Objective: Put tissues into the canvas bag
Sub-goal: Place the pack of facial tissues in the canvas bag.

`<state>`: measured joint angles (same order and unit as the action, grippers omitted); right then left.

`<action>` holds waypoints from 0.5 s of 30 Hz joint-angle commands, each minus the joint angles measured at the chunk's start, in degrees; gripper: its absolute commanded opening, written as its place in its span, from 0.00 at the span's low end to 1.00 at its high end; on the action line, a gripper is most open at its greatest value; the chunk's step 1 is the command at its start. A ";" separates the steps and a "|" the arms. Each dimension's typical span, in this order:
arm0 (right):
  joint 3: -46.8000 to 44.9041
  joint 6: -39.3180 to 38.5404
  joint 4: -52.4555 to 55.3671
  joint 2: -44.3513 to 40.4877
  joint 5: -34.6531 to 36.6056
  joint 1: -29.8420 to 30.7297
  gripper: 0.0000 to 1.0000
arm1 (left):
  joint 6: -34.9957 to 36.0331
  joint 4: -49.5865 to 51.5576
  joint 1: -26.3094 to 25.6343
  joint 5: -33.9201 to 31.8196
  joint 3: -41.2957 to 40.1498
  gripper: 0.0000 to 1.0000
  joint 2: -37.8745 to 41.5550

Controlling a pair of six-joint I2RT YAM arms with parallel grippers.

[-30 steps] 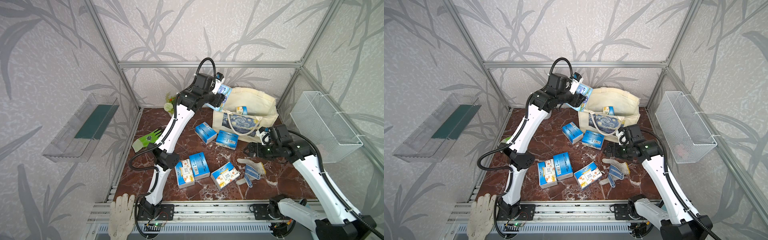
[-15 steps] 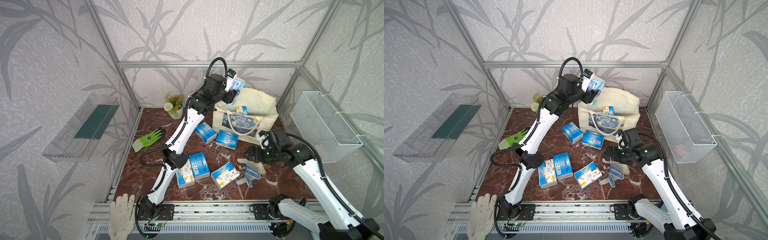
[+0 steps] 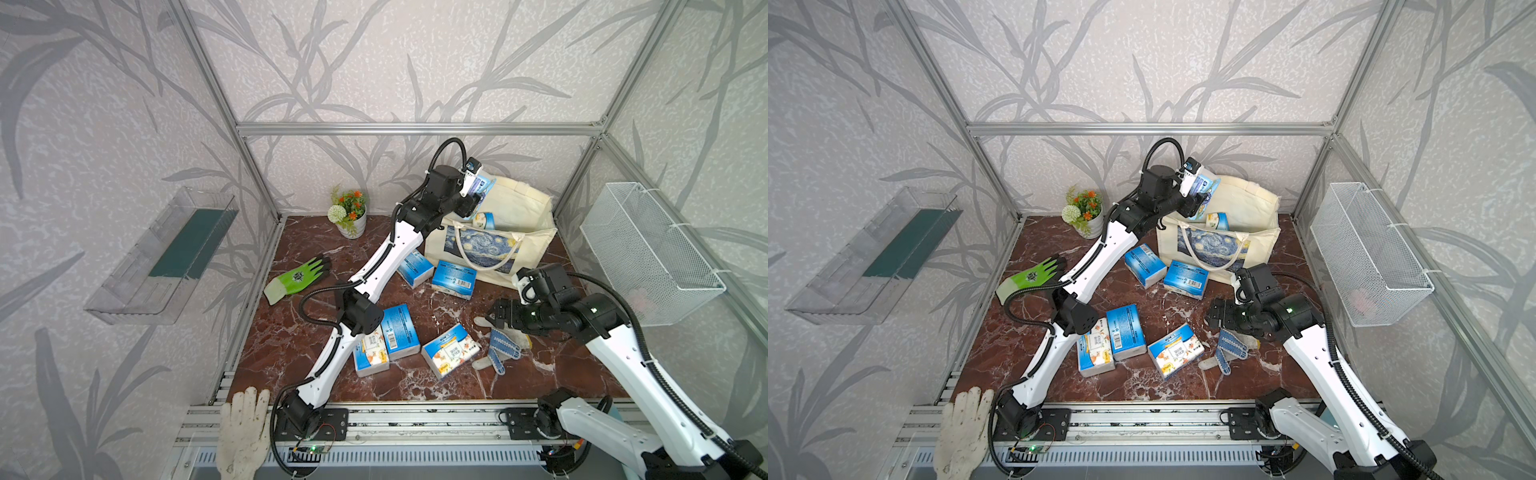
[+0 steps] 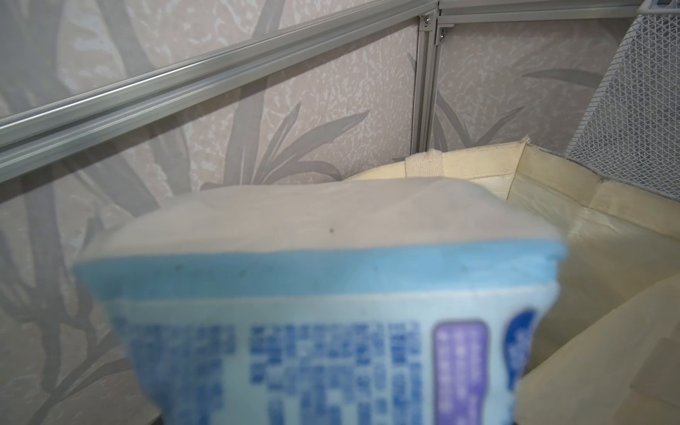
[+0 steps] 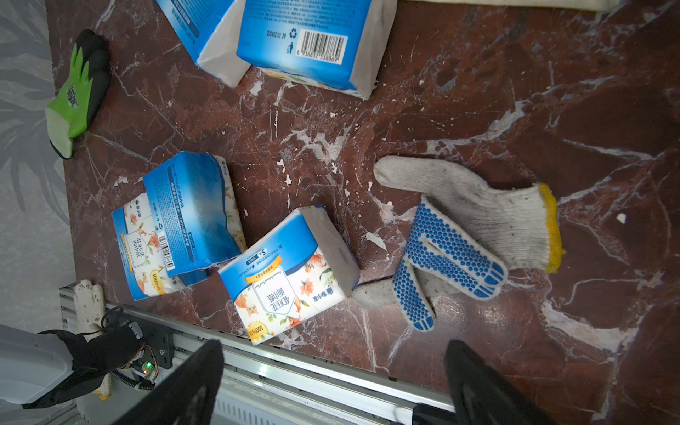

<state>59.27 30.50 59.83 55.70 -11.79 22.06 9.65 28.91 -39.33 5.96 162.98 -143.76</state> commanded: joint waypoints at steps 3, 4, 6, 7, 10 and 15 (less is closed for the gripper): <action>-0.99 0.72 -0.47 -0.90 0.98 0.35 0.94 | 2.25 -4.63 -1.21 1.46 0.32 0.71 -1.46; -0.99 0.70 -0.48 -0.94 0.99 0.39 0.94 | 2.57 -4.49 -1.33 1.46 0.32 0.71 -1.75; -1.02 0.80 -0.67 -1.14 1.16 0.35 0.94 | 3.50 -3.86 -1.52 1.14 0.24 0.72 -2.21; -1.14 0.74 -0.77 -1.28 1.12 0.34 0.94 | 3.60 -3.69 -1.47 0.83 0.22 0.73 -2.35; -1.35 0.72 -1.53 -0.97 1.05 0.34 0.94 | 4.54 -3.09 -1.47 0.46 -0.07 0.76 -2.75; -1.41 0.35 -2.41 0.45 0.58 0.40 0.94 | 5.51 -2.27 -1.46 -0.09 -0.50 0.81 -2.91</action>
<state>58.33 30.68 58.43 55.75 -11.38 22.11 13.58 27.81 -40.58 6.20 162.91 -145.97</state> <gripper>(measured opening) 0.941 0.803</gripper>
